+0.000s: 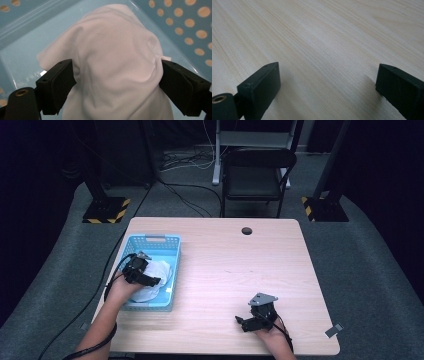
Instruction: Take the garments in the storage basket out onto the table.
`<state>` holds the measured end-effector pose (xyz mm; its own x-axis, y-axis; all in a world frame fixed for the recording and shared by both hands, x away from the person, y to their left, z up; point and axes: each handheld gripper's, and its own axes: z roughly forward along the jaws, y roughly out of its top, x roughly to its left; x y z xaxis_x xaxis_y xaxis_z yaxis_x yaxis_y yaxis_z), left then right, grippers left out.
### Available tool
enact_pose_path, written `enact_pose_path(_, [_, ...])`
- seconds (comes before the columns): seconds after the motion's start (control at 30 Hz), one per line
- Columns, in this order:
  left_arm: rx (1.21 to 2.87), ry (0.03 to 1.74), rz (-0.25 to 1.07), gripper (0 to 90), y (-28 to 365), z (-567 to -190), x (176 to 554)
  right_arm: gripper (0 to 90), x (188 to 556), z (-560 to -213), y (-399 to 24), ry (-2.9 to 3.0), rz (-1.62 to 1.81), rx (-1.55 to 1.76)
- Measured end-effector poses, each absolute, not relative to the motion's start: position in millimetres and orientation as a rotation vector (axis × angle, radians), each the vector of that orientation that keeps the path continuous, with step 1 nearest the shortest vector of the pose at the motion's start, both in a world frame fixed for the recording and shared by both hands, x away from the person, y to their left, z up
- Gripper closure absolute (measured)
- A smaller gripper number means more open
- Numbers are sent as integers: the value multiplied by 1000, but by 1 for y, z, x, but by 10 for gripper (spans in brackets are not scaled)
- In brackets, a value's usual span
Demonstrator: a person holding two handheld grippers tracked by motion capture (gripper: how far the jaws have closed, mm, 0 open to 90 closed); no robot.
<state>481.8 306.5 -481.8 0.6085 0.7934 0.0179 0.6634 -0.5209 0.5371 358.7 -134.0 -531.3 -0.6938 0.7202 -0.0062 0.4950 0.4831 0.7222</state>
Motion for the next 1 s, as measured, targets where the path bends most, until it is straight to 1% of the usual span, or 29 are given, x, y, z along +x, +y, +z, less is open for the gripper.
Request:
enact_pose_path(0.07, [2352, 1152, 354, 138, 306, -483, 482, 52, 359, -531, -134, 2424, 1031, 1027])
enact_pose_path(0.13, [2371, 1145, 321, 143, 306, -484, 483, 52, 359, -531, -134, 2424, 1032, 1027])
enact_pose_path(0.3, [2396, 1146, 326, 163, 304, -486, 483, 52, 359, -531, -134, 2424, 1032, 1027])
enact_pose_path(0.5, [2438, 1167, 355, 263, 300, -489, 483, 53, 359, -531, -134, 2422, 1032, 1030])
enact_pose_path(0.53, [2449, 1175, 377, 284, 299, -489, 483, 53, 359, -531, -134, 2422, 1032, 1029])
enact_pose_path(0.63, [2452, 1177, 411, 370, 299, -487, 482, 53, 359, -531, -134, 2422, 1032, 1030])
enact_pose_path(0.77, [2450, 1165, 426, 491, 299, -486, 480, 53, 359, -531, -134, 2421, 1032, 1031])
enact_pose_path(0.9, [2449, 1135, 473, 582, 299, -483, 477, 53, 359, -531, -134, 2419, 1031, 1034])
enact_pose_path(0.97, [2445, 1128, 484, 612, 299, -481, 476, 54, 359, -531, -134, 2419, 1031, 1034])
enact_pose_path(1.0, [2427, 1114, 517, 623, 299, -478, 473, 54, 359, -531, -134, 2419, 1031, 1034])
